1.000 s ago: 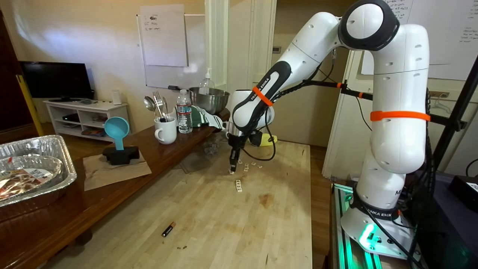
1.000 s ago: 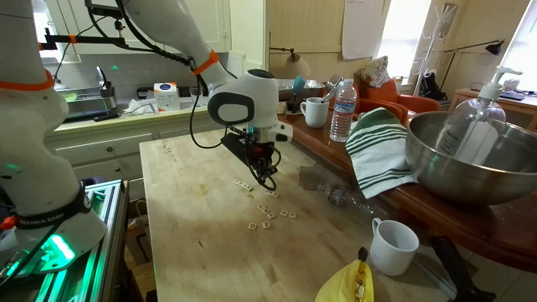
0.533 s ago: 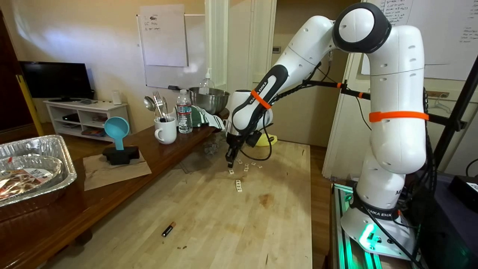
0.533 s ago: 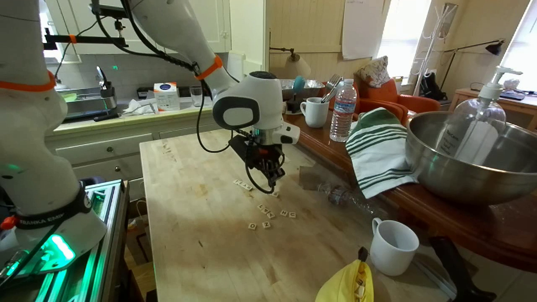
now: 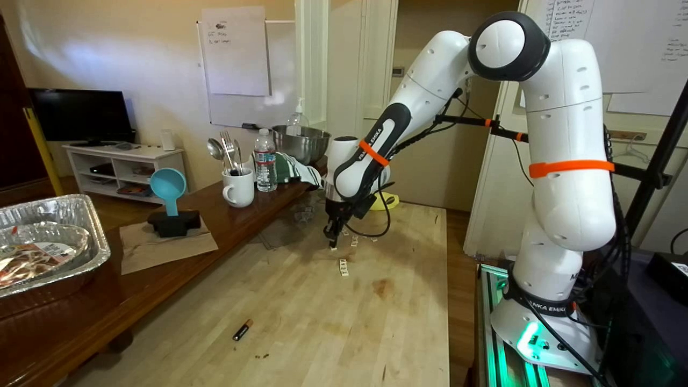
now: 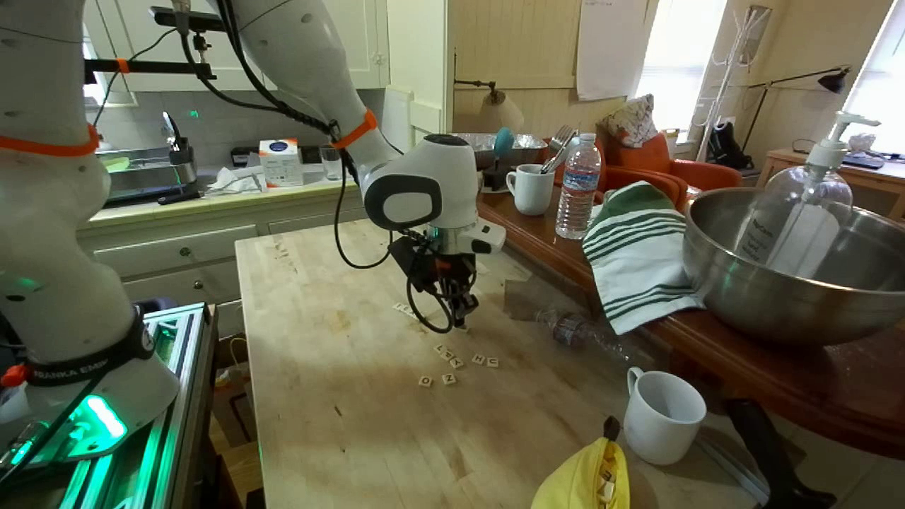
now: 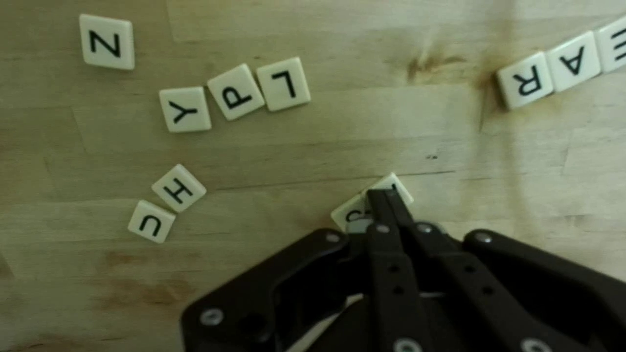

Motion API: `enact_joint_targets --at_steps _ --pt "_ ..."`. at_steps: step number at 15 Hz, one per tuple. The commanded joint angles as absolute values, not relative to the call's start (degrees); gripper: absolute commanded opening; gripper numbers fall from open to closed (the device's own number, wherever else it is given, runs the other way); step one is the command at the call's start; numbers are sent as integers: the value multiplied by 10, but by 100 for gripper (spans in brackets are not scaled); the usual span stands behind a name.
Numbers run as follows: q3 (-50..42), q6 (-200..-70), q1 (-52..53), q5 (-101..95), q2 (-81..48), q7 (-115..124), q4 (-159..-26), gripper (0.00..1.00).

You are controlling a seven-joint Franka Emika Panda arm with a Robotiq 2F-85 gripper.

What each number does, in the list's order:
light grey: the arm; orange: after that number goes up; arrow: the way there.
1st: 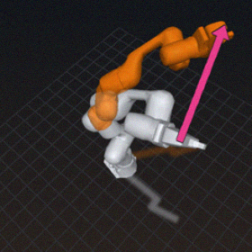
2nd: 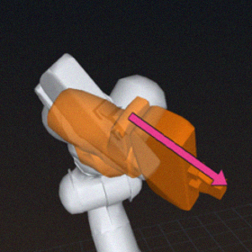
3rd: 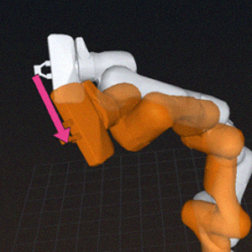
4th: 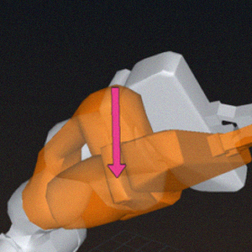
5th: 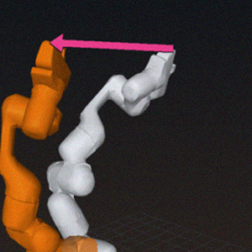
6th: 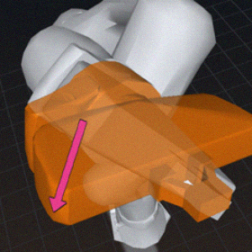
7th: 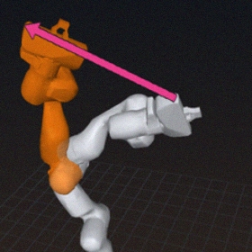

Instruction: Spell the word 'Tear'.

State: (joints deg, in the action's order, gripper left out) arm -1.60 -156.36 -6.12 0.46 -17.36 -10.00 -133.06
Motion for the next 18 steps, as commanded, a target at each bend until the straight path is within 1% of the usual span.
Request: enact_joint_targets --at_steps 1,9,18 --pt "-30 -1572 -48 -16 -191 -68 -1321 0" --pt "-47 -1585 -58 -13 -215 -57 -1301 0" --pt "-92 -1607 -65 -19 -257 -24 -1254 0"
